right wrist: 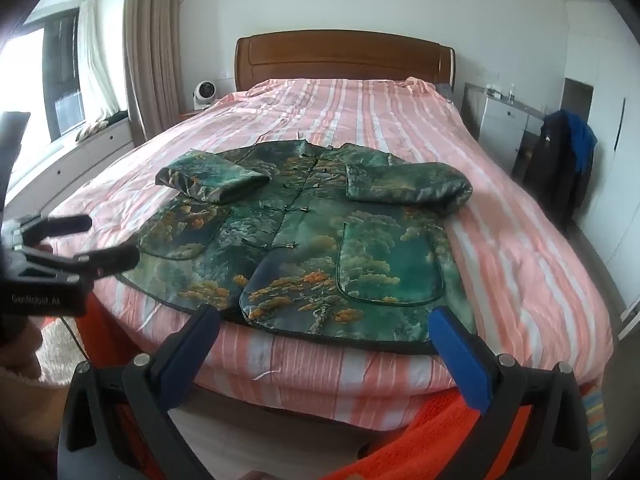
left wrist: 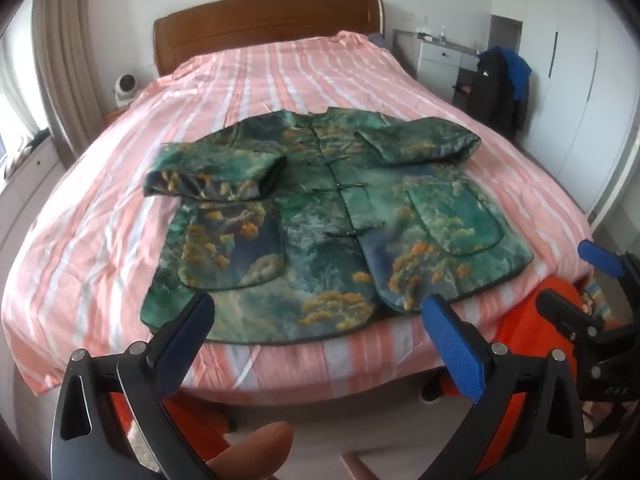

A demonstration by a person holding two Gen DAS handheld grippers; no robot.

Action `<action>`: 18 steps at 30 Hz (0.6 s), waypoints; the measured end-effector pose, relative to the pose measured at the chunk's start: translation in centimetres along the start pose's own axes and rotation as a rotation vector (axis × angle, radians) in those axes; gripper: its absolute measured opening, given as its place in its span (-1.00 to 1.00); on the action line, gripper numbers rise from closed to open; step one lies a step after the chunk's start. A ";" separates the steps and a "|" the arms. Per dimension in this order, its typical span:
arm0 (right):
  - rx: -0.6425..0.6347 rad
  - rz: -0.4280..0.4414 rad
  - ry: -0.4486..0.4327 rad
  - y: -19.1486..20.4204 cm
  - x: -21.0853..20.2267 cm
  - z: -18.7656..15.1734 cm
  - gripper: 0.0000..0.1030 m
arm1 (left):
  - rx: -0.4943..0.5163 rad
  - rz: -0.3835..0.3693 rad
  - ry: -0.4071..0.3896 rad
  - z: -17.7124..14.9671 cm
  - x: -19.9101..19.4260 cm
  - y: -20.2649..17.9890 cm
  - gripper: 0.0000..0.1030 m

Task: Fold large clothes

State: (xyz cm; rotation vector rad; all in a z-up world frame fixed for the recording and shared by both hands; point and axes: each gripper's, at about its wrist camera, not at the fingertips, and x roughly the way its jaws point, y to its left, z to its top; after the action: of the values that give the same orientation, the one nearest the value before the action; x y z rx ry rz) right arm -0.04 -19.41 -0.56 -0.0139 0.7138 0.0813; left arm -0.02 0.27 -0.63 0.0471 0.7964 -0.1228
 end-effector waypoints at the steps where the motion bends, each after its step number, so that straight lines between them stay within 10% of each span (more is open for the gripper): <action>1: -0.001 0.010 0.003 0.5 -0.1 0.0 0.99 | 0.005 0.011 -0.004 -0.1 -0.1 -0.1 1.00; 18: 0.023 0.002 0.020 0.0 0.5 -0.2 0.99 | 0.030 0.055 -0.004 -0.2 0.2 -0.6 1.00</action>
State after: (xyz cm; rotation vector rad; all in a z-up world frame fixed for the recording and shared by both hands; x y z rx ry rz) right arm 0.15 -19.36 -1.05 0.0075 0.7351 0.0747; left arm -0.10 -0.36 -0.88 0.0966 0.7883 -0.0830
